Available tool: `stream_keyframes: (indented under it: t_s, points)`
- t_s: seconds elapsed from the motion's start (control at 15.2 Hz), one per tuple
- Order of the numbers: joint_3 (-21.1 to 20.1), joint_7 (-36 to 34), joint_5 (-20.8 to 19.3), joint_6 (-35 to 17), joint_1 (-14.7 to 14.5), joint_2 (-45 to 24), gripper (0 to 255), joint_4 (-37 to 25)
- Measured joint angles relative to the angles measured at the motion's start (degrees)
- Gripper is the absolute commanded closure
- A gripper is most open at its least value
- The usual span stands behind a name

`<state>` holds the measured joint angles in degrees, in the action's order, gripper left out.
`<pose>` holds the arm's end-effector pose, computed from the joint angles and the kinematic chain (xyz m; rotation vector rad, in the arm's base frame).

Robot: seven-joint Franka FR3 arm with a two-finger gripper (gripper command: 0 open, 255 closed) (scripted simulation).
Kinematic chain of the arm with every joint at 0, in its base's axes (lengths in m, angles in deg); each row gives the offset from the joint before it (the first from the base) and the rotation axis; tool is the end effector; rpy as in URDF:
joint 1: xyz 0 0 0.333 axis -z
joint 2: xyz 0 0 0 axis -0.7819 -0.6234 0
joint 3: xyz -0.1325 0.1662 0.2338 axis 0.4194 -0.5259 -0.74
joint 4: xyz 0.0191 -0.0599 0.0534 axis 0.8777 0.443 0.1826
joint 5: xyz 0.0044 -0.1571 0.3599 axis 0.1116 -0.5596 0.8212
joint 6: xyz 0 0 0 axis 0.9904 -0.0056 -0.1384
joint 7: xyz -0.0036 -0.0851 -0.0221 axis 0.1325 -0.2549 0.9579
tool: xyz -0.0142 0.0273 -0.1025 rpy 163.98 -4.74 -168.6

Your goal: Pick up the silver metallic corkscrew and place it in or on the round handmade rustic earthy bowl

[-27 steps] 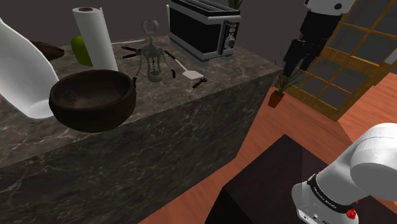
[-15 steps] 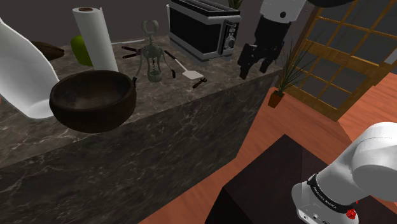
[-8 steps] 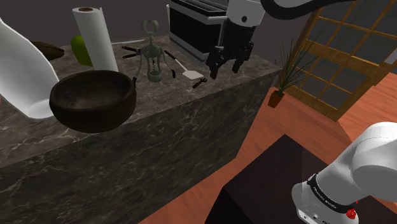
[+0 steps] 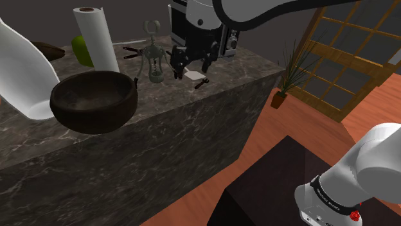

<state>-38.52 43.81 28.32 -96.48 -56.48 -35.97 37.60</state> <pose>0.4816 0.2574 0.5360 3.1101 -0.1258 0.3105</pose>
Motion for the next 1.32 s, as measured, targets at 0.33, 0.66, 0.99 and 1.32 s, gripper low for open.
stream_keyframes:
  t_s: [0.33,0.66,0.99,1.32]
  points:
    - [-2.7,-6.7,-6.9,-1.1,-1.9,-9.7,0,-9.3]
    - [-3.4,-10.9,-12.3,-1.3,-4.3,-17.2,0,-16.6]
    - [-3.0,-11.9,-13.8,-4.2,-4.5,-19.5,0,-15.8]
    - [-2.8,-12.0,-14.1,-5.1,-4.4,-19.8,0,-15.2]
